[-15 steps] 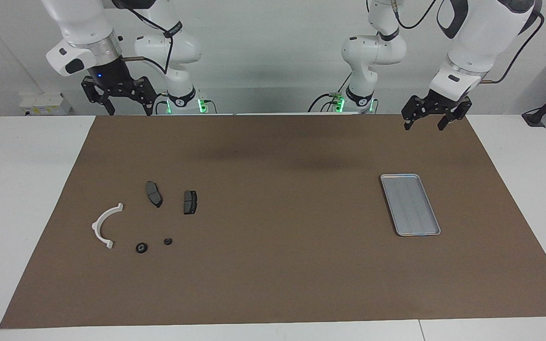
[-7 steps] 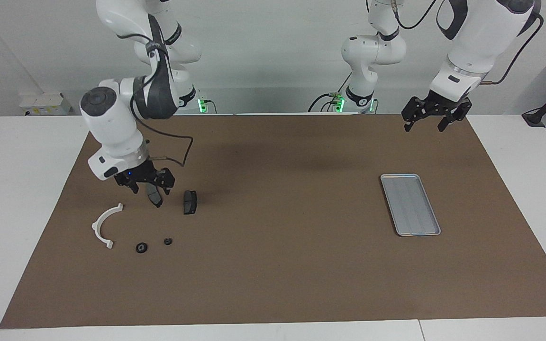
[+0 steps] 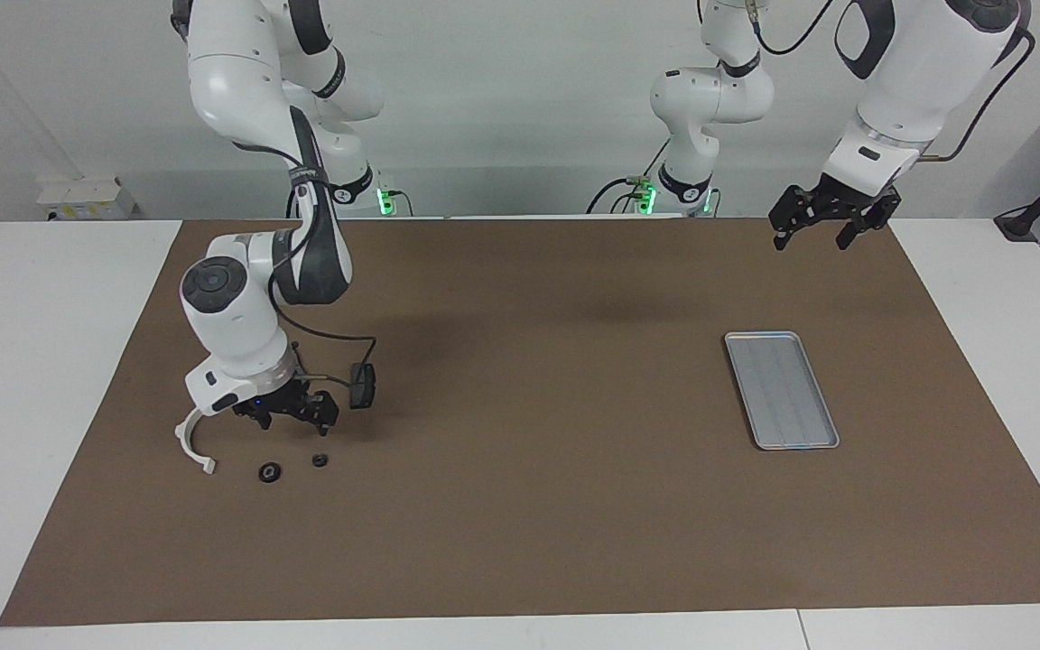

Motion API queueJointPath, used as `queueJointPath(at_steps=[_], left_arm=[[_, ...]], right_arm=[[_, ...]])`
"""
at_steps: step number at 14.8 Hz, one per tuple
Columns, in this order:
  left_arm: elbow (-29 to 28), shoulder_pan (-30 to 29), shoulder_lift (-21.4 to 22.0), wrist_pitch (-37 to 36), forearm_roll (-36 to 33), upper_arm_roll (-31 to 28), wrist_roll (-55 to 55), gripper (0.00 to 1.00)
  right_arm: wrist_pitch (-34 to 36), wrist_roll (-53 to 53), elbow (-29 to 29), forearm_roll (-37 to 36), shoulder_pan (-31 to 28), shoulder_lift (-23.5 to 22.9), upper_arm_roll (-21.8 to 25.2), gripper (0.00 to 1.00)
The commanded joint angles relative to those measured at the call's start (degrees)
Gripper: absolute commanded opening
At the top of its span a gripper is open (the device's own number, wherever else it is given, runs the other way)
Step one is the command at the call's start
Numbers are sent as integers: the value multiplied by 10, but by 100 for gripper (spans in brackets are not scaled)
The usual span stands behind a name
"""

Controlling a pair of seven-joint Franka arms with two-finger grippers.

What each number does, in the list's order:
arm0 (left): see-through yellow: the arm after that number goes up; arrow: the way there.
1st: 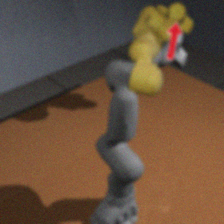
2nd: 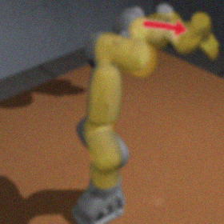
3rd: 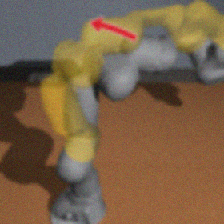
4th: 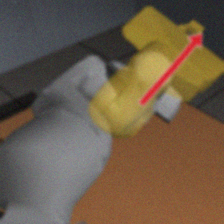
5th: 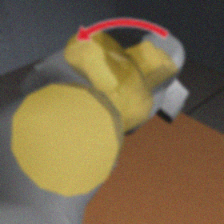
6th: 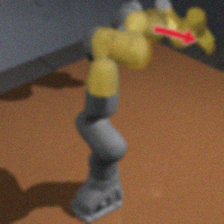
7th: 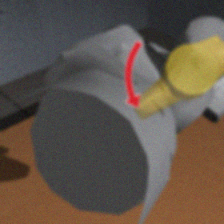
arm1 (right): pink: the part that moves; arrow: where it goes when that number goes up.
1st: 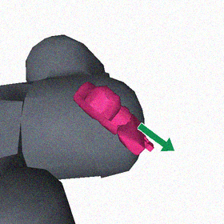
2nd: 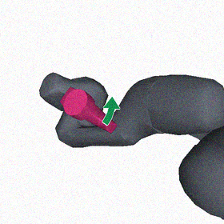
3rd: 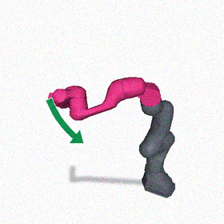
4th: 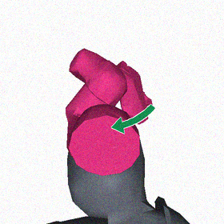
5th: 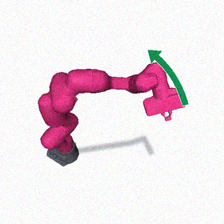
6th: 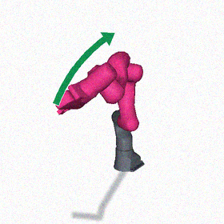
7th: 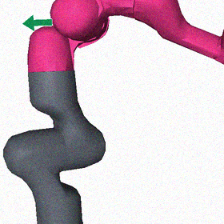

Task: Pick bearing gear from pile to tray
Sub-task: 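Reach the right gripper to the small black ring in the pile, then grasp the small black ring with the right gripper and lift it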

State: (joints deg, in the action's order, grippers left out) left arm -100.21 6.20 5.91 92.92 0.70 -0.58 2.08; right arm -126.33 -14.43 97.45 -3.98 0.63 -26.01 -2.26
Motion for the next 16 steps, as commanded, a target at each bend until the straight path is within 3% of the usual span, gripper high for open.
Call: queueJointPath(at_steps=[1,5,16], left_arm=[[-37,-7,23,30,0,1,-3,100],[-46,-26,31,31,-3,1,-24,100],[-65,-45,44,12,-7,1,-24,100]], right_arm=[[17,-23,-57,-7,2,-50,0,100],[9,-46,-60,-4,9,-76,-1,98],[11,-75,-67,-10,17,-92,0,92]])
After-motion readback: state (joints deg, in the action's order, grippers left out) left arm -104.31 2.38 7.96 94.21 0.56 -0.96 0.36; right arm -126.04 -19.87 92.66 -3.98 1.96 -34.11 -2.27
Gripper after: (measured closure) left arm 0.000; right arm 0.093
